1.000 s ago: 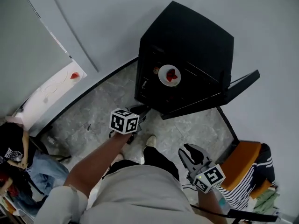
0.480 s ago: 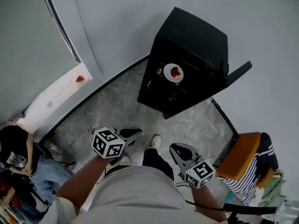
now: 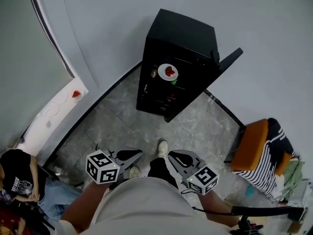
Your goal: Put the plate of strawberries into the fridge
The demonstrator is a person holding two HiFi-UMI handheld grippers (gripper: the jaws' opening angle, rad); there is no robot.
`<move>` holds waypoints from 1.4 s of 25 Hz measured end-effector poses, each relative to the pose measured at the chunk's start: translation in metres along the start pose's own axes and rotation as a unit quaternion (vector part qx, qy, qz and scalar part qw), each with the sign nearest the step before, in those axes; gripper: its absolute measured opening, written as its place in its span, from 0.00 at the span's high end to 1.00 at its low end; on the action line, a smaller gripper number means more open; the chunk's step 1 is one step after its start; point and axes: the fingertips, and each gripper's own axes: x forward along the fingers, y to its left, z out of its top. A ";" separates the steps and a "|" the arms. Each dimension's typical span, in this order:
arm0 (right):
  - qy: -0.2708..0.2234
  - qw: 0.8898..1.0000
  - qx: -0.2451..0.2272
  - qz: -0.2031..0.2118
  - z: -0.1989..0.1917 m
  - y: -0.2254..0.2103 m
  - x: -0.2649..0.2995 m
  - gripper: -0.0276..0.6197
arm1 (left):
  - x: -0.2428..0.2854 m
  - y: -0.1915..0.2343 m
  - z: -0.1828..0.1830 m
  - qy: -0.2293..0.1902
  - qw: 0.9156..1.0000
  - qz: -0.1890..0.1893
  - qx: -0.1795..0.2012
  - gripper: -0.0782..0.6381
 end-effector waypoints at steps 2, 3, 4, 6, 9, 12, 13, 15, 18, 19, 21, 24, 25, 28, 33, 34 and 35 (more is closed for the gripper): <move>-0.002 1.000 -0.003 -0.004 0.000 0.010 -0.003 0.90 | -0.007 -0.009 -0.001 -0.003 1.000 -0.006 0.002 0.87; -0.004 1.000 -0.004 -0.005 0.000 0.015 -0.004 0.90 | -0.010 -0.013 -0.002 -0.004 1.000 -0.009 0.004 0.87; -0.005 1.000 -0.005 -0.007 0.000 0.020 -0.006 0.91 | -0.012 -0.018 -0.003 -0.003 1.000 -0.013 0.007 0.87; -0.007 1.000 -0.006 -0.009 -0.001 0.029 -0.008 0.91 | -0.016 -0.025 -0.005 -0.002 1.000 -0.019 0.013 0.87; -0.011 1.000 -0.008 -0.012 -0.002 0.041 -0.010 0.91 | -0.021 -0.034 -0.009 -0.001 0.999 -0.028 0.020 0.87; -0.012 1.000 -0.007 -0.015 -0.005 0.052 -0.012 0.91 | -0.026 -0.043 -0.012 -0.001 0.999 -0.033 0.030 0.87; -0.012 1.000 -0.008 -0.015 -0.006 0.054 -0.013 0.91 | -0.028 -0.045 -0.012 -0.002 0.999 -0.034 0.032 0.87; -0.012 1.000 -0.010 -0.014 -0.007 0.057 -0.014 0.91 | -0.029 -0.050 -0.012 -0.003 0.999 -0.038 0.031 0.87; -0.010 1.000 -0.012 -0.012 -0.010 0.063 -0.017 0.91 | -0.031 -0.059 -0.014 -0.001 0.999 -0.042 0.032 0.87; -0.010 1.000 -0.013 -0.011 -0.011 0.065 -0.018 0.91 | -0.032 -0.061 -0.015 -0.001 0.999 -0.042 0.034 0.87; -0.011 1.000 -0.015 -0.012 -0.011 0.067 -0.020 0.91 | -0.032 -0.062 -0.018 0.001 0.998 -0.043 0.035 0.87; -0.016 1.000 -0.019 -0.013 -0.010 0.071 -0.023 0.91 | -0.031 -0.064 -0.024 0.007 0.998 -0.042 0.037 0.87; -0.017 1.000 -0.020 -0.012 -0.009 0.072 -0.024 0.91 | -0.030 -0.065 -0.025 0.008 0.998 -0.041 0.038 0.87; -0.018 1.000 -0.021 -0.013 -0.010 0.075 -0.030 0.91 | -0.028 -0.071 -0.027 0.011 0.998 -0.042 0.040 0.87; -0.024 0.999 -0.018 -0.018 -0.011 0.076 -0.036 0.91 | -0.021 -0.074 -0.028 0.016 0.998 -0.045 0.038 0.87; -0.023 0.999 -0.018 -0.018 -0.011 0.075 -0.037 0.91 | -0.019 -0.073 -0.029 0.018 0.998 -0.044 0.037 0.87; -0.022 0.999 -0.018 -0.018 -0.012 0.075 -0.037 0.91 | -0.017 -0.072 -0.029 0.020 0.998 -0.044 0.037 0.87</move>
